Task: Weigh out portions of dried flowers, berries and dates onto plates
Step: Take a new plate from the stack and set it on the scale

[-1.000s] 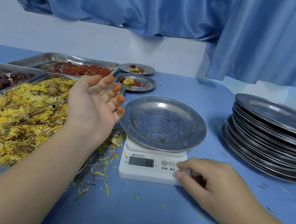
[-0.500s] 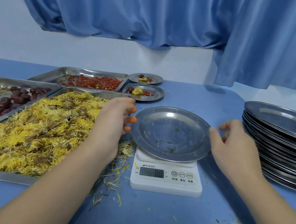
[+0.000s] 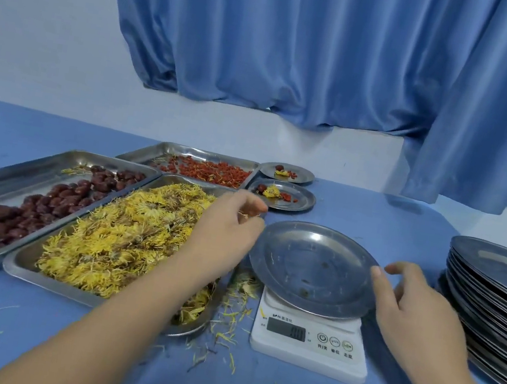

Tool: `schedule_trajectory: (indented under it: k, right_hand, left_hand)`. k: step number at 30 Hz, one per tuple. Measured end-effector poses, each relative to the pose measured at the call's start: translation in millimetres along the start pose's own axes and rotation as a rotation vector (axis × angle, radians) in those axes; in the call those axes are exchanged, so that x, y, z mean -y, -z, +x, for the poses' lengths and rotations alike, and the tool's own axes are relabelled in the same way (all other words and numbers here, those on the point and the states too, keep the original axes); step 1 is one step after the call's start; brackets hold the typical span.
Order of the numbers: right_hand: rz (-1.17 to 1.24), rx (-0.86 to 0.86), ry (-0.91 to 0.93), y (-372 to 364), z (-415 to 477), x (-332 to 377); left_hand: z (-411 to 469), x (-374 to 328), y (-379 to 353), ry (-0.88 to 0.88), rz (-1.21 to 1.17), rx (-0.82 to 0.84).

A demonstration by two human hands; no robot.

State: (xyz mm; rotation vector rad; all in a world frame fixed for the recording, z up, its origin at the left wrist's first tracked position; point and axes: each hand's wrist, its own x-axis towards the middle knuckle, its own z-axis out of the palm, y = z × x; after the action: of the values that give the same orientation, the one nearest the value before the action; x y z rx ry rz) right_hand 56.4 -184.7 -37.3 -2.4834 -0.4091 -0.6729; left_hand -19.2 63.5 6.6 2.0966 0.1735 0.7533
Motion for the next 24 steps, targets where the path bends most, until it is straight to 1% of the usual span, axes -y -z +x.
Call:
schedule_trajectory:
  k: [4,7,9,10,11,14,16,18,21,24]
  right_hand:
    - [0.039,-0.036,0.142,2,-7,20]
    - [0.064,-0.034,0.186,3,-10,29]
    - [0.097,-0.041,0.197,5,-11,29]
    - [0.116,-0.044,0.201,5,-12,29]
    - [0.131,-0.045,0.204,6,-12,29]
    - [0.145,-0.039,0.206,6,-13,29]
    - [0.147,-0.03,0.206,6,-14,29]
    - [0.144,-0.018,0.219,7,-15,30]
    - [0.151,-0.011,0.227,7,-15,27]
    - [0.162,-0.015,0.226,7,-12,25]
  left_hand:
    - [29,11,63,-0.016,0.385,0.052]
    - [52,28,105,0.079,0.624,0.071]
    - [60,39,120,0.138,0.754,0.142]
    - [61,44,123,0.135,0.801,0.191]
    - [61,46,122,0.109,0.81,0.23]
    - [57,47,101,-0.003,0.691,0.285]
    - [58,48,80,-0.043,0.652,0.32]
    - [62,52,61,-0.042,0.713,0.396]
    - [72,58,46,0.015,0.848,0.532]
    - [80,57,47,0.054,0.904,0.576]
